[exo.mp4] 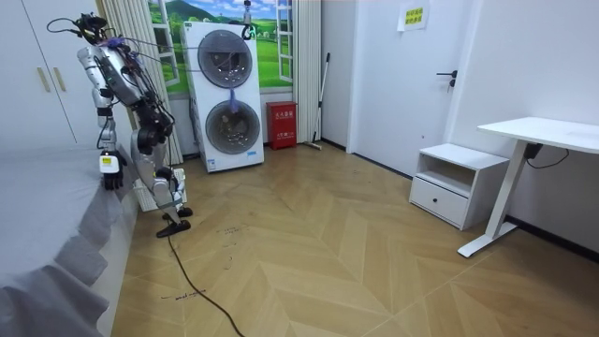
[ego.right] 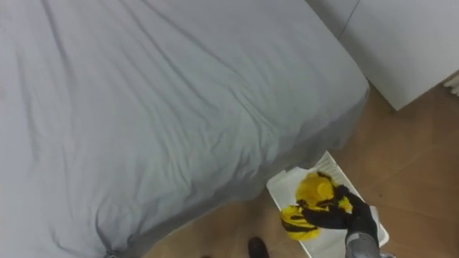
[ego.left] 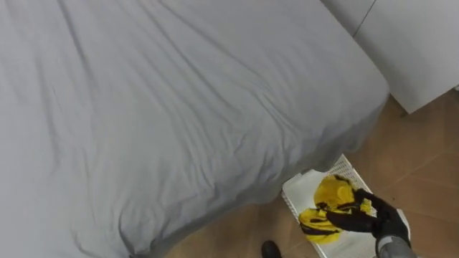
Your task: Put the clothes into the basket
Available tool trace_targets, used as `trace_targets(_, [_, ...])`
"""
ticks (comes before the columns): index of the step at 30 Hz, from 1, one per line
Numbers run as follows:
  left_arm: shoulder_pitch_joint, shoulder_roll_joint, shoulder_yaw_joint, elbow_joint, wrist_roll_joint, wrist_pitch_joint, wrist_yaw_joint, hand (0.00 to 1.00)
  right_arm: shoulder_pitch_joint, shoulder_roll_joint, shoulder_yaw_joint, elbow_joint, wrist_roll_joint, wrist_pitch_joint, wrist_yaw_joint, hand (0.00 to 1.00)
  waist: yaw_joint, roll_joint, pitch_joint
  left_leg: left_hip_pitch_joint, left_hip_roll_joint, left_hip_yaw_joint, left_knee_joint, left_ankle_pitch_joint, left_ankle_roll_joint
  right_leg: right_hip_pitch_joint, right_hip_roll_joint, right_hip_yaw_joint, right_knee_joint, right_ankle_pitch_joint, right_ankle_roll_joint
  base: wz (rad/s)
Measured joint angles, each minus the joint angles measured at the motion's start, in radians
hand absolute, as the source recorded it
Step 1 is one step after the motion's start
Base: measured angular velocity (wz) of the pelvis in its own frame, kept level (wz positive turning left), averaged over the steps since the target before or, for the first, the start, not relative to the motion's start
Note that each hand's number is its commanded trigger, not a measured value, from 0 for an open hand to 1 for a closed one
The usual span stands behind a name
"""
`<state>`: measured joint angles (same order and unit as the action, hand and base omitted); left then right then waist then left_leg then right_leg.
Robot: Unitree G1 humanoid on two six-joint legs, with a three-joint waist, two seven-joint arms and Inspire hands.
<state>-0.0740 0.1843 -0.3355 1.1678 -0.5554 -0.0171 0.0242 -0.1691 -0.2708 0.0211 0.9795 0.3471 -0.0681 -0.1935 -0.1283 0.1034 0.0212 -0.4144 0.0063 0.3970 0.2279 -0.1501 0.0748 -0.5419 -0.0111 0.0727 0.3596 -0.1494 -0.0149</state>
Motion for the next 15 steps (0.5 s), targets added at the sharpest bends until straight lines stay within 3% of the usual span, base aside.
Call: trace_targets(15, [0.005,0.009,0.000,-0.001,0.000,-0.005,-0.006,0.00,0.002,-0.002,-0.005,-0.010,-0.043,-0.009,0.011,0.00,0.003,0.027,-0.0040,0.019,0.000,0.008,0.000,0.000,0.000,0.011,0.000,0.002,0.008,0.000,-0.001,-0.01])
